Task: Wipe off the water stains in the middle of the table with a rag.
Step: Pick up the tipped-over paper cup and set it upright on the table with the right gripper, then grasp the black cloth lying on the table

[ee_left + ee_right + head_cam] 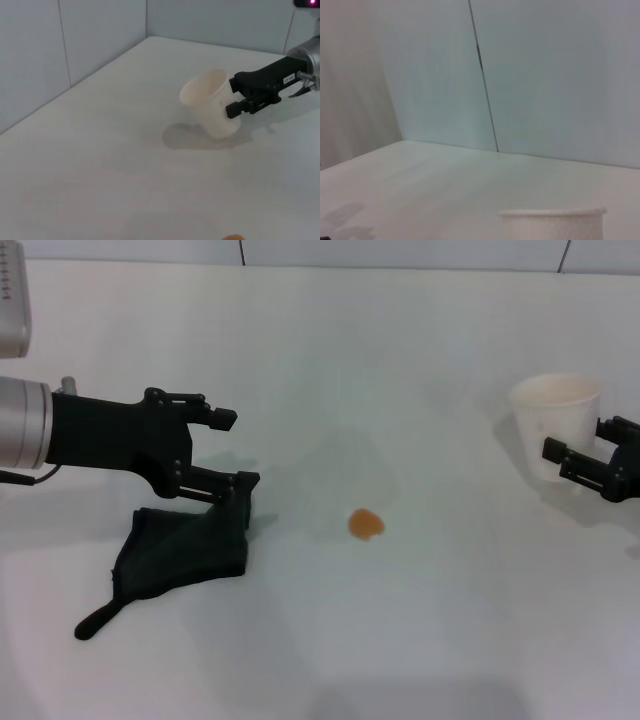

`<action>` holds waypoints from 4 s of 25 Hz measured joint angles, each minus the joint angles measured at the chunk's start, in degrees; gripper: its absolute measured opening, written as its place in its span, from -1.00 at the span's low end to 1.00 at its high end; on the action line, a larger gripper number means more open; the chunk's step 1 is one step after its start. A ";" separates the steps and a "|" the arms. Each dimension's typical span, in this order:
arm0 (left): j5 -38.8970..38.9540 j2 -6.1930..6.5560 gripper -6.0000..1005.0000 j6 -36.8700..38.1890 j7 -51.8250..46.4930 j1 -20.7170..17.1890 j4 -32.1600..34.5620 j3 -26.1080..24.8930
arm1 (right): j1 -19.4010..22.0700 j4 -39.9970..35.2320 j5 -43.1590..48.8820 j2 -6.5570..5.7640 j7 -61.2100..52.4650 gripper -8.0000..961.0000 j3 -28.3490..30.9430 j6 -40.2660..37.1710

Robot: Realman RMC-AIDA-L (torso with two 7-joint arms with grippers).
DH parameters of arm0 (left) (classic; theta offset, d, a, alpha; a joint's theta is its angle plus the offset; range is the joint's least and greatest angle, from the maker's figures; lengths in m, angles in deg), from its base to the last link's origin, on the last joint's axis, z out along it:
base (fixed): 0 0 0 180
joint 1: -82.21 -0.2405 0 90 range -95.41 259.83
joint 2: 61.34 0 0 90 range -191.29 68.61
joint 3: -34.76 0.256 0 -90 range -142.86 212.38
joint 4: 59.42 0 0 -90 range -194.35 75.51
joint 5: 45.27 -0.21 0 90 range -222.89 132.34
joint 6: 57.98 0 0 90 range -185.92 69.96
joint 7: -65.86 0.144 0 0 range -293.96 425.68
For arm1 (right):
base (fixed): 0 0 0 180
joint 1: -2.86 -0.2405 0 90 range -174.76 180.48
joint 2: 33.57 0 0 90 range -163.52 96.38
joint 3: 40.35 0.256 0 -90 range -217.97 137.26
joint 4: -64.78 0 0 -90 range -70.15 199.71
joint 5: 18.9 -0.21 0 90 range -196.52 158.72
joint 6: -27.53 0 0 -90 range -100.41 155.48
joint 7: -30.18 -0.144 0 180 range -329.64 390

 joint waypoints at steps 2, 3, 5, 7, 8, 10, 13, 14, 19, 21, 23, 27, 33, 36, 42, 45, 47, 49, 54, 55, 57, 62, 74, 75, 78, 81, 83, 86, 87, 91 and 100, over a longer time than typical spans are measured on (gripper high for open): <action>0.00 -0.01 0.69 0.00 0.00 0.01 0.00 -0.02 | 0.00 0.48 -0.18 0.00 0.30 0.37 0.00 -0.27; -0.01 -0.01 0.69 0.00 0.00 0.03 0.00 -0.03 | 0.00 0.67 -0.24 0.00 0.36 0.37 -0.02 -0.47; -0.03 -0.01 0.69 0.00 0.03 0.08 0.00 -0.01 | -0.01 1.12 -0.33 0.05 0.54 0.37 -0.17 -1.20; -0.05 -0.01 0.68 0.00 0.11 0.11 0.00 -0.02 | -0.08 1.51 -0.34 0.08 0.60 0.37 -0.33 -1.98; -0.06 -0.01 0.68 0.00 0.16 0.12 0.00 -0.04 | -0.13 1.69 -0.35 0.08 0.63 0.37 -0.41 -2.38; -0.07 -0.01 0.68 0.00 0.27 0.14 0.00 -0.08 | -0.22 1.97 -0.36 0.09 0.72 0.37 -0.49 -3.17; -0.07 -0.01 0.68 0.00 0.39 0.15 0.00 -0.15 | -0.28 2.45 -0.34 0.12 0.94 0.37 -0.54 -3.67; -0.08 -0.01 0.68 0.00 0.42 0.15 0.00 -0.16 | -0.36 2.85 -0.31 0.14 1.23 0.37 -0.54 -3.81; -0.07 -0.01 0.68 0.00 0.51 0.11 0.00 -0.10 | -0.76 4.70 -0.35 0.18 3.67 0.37 -0.54 -4.08; -0.07 -0.01 0.68 0.00 0.51 0.10 0.00 -0.06 | -0.77 4.92 -0.36 0.18 3.86 0.37 -0.53 -3.98; -0.06 -0.01 0.68 0.00 0.42 0.09 0.00 0.01 | -0.78 5.02 -0.30 0.18 3.87 0.37 -0.55 -3.84; -0.06 -0.05 0.67 0.00 0.41 0.06 0.00 0.04 | -0.80 5.96 -0.09 0.18 4.78 0.37 -0.61 -3.63; -0.06 -0.16 0.67 0.00 0.46 -0.03 0.00 0.04 | -0.81 7.26 -0.29 0.18 5.97 0.37 -0.61 -3.15; -0.06 -0.18 0.67 0.00 0.37 0.00 0.00 0.04 | -0.75 7.33 -0.13 0.18 5.99 0.37 -0.61 -2.97; -0.08 -0.19 0.67 0.00 0.31 0.11 0.00 0.04 | -0.36 7.87 -0.38 0.18 6.03 0.38 -0.56 -2.61; -0.13 -0.19 0.67 0.00 0.33 0.13 0.00 0.04 | -0.22 7.93 -0.38 0.18 6.04 0.38 -0.54 -2.42; -0.16 -0.19 0.67 0.00 0.33 0.15 0.00 0.03 | -0.17 7.98 -0.38 0.18 6.05 0.38 -0.53 -2.38; -0.16 -0.19 0.66 0.00 0.33 0.18 0.00 0.04 | -0.16 8.01 -0.38 0.18 6.03 0.38 -0.52 -2.31; -0.19 -0.18 0.66 0.00 0.19 0.24 0.00 0.04 | -0.17 8.25 -0.07 0.15 6.01 0.38 -0.52 -2.32; -0.18 -0.18 0.66 0.00 0.17 0.24 0.00 0.03 | -0.17 8.41 -0.06 0.14 6.02 0.38 -0.53 -2.38; -0.17 -0.18 0.66 0.00 0.13 0.24 0.03 0.04 | -0.11 8.66 -0.02 0.11 6.03 0.38 -0.54 -2.42; -0.19 -0.18 0.66 0.00 0.12 0.24 0.14 0.04 | 0.58 8.84 0.07 0.02 6.02 0.38 -1.09 -2.59; -0.22 -0.18 0.65 0.00 0.00 0.33 0.42 0.04 | 1.46 8.64 0.16 -0.09 6.10 0.81 -1.85 -4.30; -0.22 -0.18 0.65 0.00 0.00 0.33 0.43 0.03 | 1.48 8.53 0.16 -0.12 6.11 0.81 -1.90 -4.52; -0.21 -0.18 0.65 0.00 0.00 0.33 0.43 0.04 | 1.53 8.42 0.22 -0.17 6.08 0.80 -1.93 -4.79; -0.17 -0.18 0.65 -0.02 0.00 0.33 0.42 0.03 | 1.95 8.10 0.75 -0.24 5.68 0.80 -1.94 -4.89; -0.14 -0.18 0.65 -0.03 0.00 0.33 0.41 0.00 | 2.29 8.09 0.80 -0.26 5.66 0.80 -1.94 -4.95; -0.06 -0.19 0.65 -0.06 0.01 0.32 0.41 -0.09 | 2.98 8.07 0.81 -0.33 5.67 0.80 -1.89 -5.15; -0.05 -0.19 0.65 -0.06 0.03 0.29 0.42 -0.14 | 3.29 8.02 0.81 -0.33 5.67 0.80 -1.86 -5.37; 0.03 -0.19 0.65 -0.10 0.16 0.24 0.44 -0.23 | 4.81 7.33 0.81 -0.47 5.66 0.80 -1.58 -7.10; 0.11 -0.19 0.64 -0.53 0.33 0.15 0.44 -0.30 | 8.28 3.11 0.15 -0.25 5.49 0.80 -0.73 -12.83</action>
